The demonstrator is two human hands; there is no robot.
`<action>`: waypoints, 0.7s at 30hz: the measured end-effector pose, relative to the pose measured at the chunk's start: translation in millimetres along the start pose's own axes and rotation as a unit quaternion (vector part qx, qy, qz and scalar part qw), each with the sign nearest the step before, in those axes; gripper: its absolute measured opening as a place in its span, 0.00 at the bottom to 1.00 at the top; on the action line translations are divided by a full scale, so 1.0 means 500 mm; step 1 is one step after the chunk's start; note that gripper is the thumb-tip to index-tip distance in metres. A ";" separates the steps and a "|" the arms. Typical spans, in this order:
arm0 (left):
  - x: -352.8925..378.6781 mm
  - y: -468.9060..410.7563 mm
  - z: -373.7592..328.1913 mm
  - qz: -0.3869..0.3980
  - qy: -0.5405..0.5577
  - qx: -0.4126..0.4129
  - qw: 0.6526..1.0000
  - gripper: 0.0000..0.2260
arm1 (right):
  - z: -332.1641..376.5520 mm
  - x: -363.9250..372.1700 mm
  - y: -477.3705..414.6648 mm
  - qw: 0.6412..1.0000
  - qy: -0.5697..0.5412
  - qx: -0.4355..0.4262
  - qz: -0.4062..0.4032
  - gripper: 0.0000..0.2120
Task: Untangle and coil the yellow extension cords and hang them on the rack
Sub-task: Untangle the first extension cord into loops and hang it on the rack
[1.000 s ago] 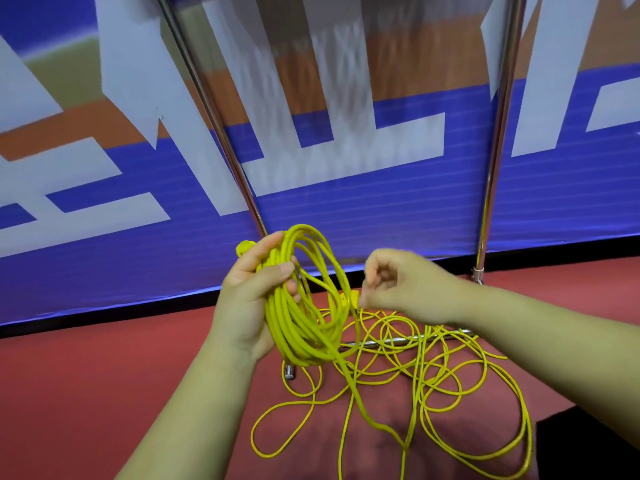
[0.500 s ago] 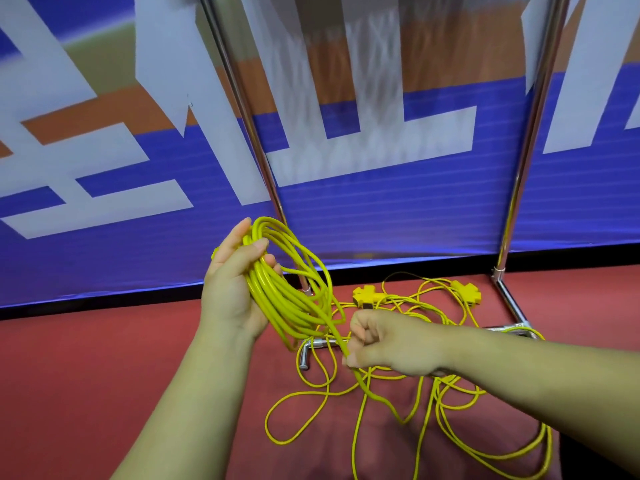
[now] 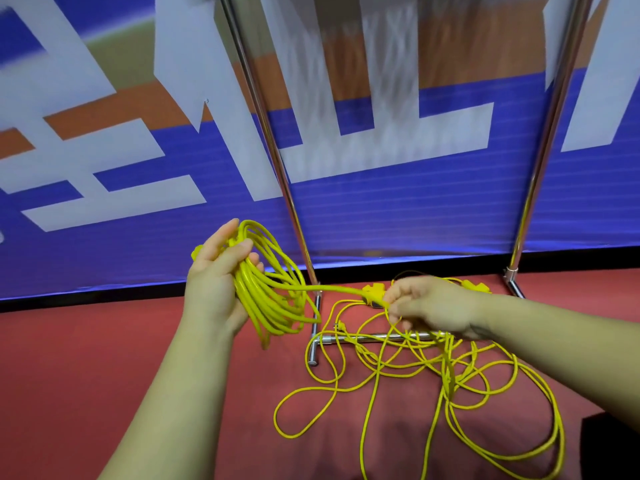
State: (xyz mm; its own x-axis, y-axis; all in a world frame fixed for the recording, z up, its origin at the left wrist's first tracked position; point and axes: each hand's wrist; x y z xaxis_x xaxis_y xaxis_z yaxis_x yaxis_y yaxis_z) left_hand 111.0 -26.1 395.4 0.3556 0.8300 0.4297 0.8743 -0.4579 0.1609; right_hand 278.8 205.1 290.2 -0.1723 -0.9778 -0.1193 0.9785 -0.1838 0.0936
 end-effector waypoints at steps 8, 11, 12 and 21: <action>0.049 0.033 0.061 0.078 -0.282 -0.035 0.956 0.14 | 0.114 -0.041 0.012 0.979 -0.028 -0.093 -0.180 0.05; 0.078 0.049 0.093 0.119 -0.321 -0.068 0.937 0.16 | 0.134 -0.035 0.024 0.980 -0.003 -0.133 -0.150 0.03; 0.088 0.054 0.104 0.133 -0.329 -0.075 0.932 0.17 | 0.141 -0.035 0.028 0.980 0.012 -0.143 -0.136 0.02; 0.132 0.064 0.154 0.159 -0.358 -0.088 0.916 0.15 | 0.161 -0.055 0.053 0.978 0.031 -0.199 -0.049 0.04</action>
State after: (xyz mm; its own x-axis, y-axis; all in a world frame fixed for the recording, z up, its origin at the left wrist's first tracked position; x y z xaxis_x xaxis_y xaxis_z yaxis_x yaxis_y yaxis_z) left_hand 187.9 38.5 360.4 0.7628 0.6137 -0.2037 0.6455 -0.7041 0.2959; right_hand 300.1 218.8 375.6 -0.2724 -0.9473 -0.1687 0.9266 -0.2110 -0.3112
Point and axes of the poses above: each hand's wrist, its own y-axis away from the middle knuckle, its own x-axis out of the palm, z = x × y, and after that the axes turned 12 degrees about -x, right-handed
